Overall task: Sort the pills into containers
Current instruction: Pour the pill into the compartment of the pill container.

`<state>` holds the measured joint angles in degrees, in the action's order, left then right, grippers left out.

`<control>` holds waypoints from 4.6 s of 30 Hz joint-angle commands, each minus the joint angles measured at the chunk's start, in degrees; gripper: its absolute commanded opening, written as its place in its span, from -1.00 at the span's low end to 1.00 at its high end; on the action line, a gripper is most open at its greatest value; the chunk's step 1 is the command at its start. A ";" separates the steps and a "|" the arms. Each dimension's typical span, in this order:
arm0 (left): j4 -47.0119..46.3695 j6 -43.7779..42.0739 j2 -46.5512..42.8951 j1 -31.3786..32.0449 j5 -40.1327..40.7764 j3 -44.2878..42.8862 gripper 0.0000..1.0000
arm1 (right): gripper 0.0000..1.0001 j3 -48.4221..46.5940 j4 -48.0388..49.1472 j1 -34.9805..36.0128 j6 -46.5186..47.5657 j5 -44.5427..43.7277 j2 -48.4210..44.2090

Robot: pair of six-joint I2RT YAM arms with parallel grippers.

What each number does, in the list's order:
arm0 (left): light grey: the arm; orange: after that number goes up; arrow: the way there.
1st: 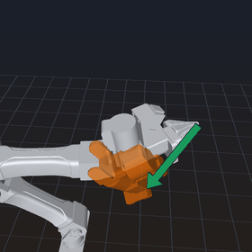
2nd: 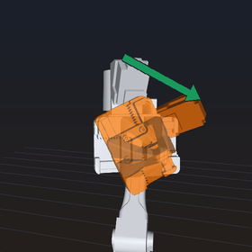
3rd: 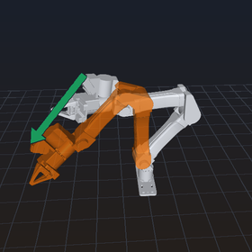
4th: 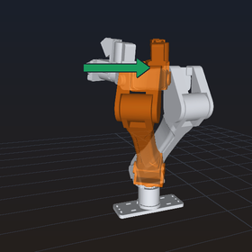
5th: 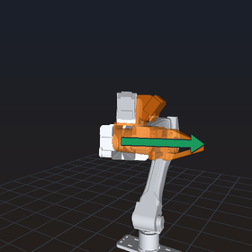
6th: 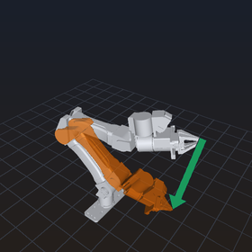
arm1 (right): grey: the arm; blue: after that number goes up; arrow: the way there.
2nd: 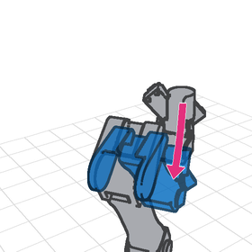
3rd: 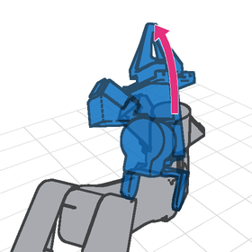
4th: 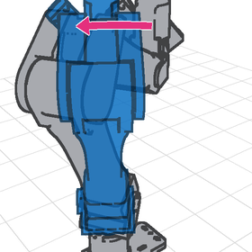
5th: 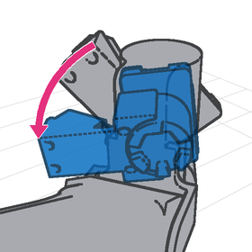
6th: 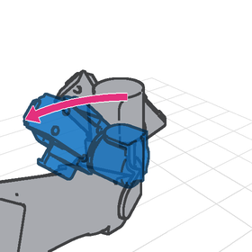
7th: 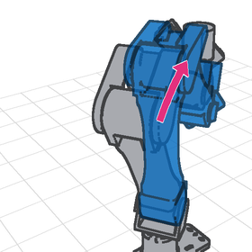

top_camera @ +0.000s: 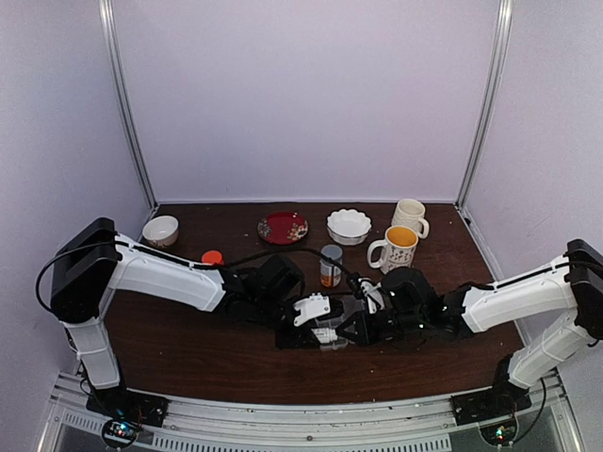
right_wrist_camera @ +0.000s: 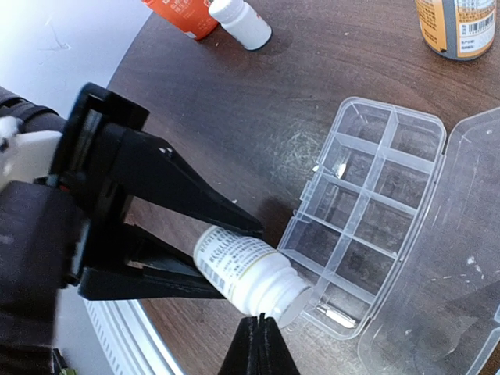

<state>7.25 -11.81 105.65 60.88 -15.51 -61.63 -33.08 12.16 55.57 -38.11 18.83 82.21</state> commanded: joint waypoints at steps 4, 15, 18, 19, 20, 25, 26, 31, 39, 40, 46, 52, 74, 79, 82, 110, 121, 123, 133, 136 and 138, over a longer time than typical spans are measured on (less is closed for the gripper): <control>-0.54 0.57 1.36 0.46 0.02 -1.98 -1.00 | -1.00 -1.73 0.18 -0.19 0.03 0.11 -3.05; 1.97 0.17 2.07 0.82 0.84 -3.87 -1.00 | -1.00 -3.51 -0.39 -0.20 -0.02 1.67 0.01; 2.07 0.20 2.49 0.82 0.92 -4.03 -1.00 | -1.00 -4.20 -1.68 -0.20 0.16 1.29 0.98; 2.07 0.21 2.65 0.83 0.86 -4.03 -1.00 | -1.00 -4.58 -2.51 -0.12 0.26 0.84 1.38; 2.07 0.21 2.78 0.87 0.82 -4.03 -1.00 | -1.00 -4.95 -3.45 0.03 0.58 0.44 1.83; 2.07 0.36 3.28 0.95 0.67 -4.23 -1.00 | -1.00 -5.13 -3.59 0.15 0.63 1.12 1.95; 2.00 0.38 3.33 0.94 0.61 -4.21 -1.00 | -1.00 -4.60 -2.17 0.11 0.23 1.48 1.15; 2.03 0.52 3.34 0.99 0.82 -4.03 -1.00 | -1.00 -3.74 0.37 0.06 -0.60 0.86 -1.42; 2.41 0.57 3.34 0.91 1.01 -4.29 -1.00 | -1.00 -8.17 -9.07 0.50 0.89 0.44 6.65; 2.42 0.65 3.34 0.97 1.03 -4.29 -1.00 | -1.00 -8.18 -9.15 0.50 0.81 0.43 6.65; 2.51 0.68 3.34 1.01 1.12 -4.30 -1.00 | -1.00 -7.36 -6.90 0.42 0.37 -0.77 1.69; 2.76 0.74 3.33 1.00 1.26 -4.53 -1.00 | -1.00 -6.85 -4.60 0.42 -0.26 1.20 0.80; 4.17 0.95 3.75 1.14 1.60 -5.60 -1.00 | -1.00 -7.44 -5.35 -0.02 -0.43 3.41 1.85; 4.16 0.98 3.92 1.16 1.59 -5.61 -1.00 | -1.00 -7.46 -6.14 0.30 -0.96 4.54 5.97; 4.18 1.02 4.04 1.16 1.45 -5.60 -1.00 | -1.00 -8.65 -9.74 0.33 0.40 2.71 5.67; 4.26 0.84 4.37 1.25 1.21 -5.61 -1.00 | -1.00 -9.83 -11.14 0.20 1.67 2.32 2.86; 4.28 0.87 4.44 1.21 1.16 -5.48 -1.00 | -1.00 -8.66 -9.09 -0.37 0.99 1.79 -0.84; 4.35 0.85 4.41 1.26 1.15 -5.61 -1.00 | -1.00 -8.73 -8.75 -0.22 0.72 2.79 1.13; 4.18 0.90 4.55 1.29 0.99 -5.56 -1.00 | -1.00 -10.19 -13.04 0.70 1.92 0.41 3.14; 4.32 0.87 4.55 1.28 0.98 -5.55 -1.00 | -1.00 -9.81 -12.88 0.44 1.82 -0.70 0.06; 4.35 0.85 4.57 1.32 1.01 -5.52 -1.00 | -1.00 -9.23 -12.41 0.25 1.74 -1.23 -2.05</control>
<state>11.79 -10.35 108.99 61.76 -13.89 -66.28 -41.74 -2.50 55.96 -37.21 20.10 85.19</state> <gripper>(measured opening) 0.332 0.004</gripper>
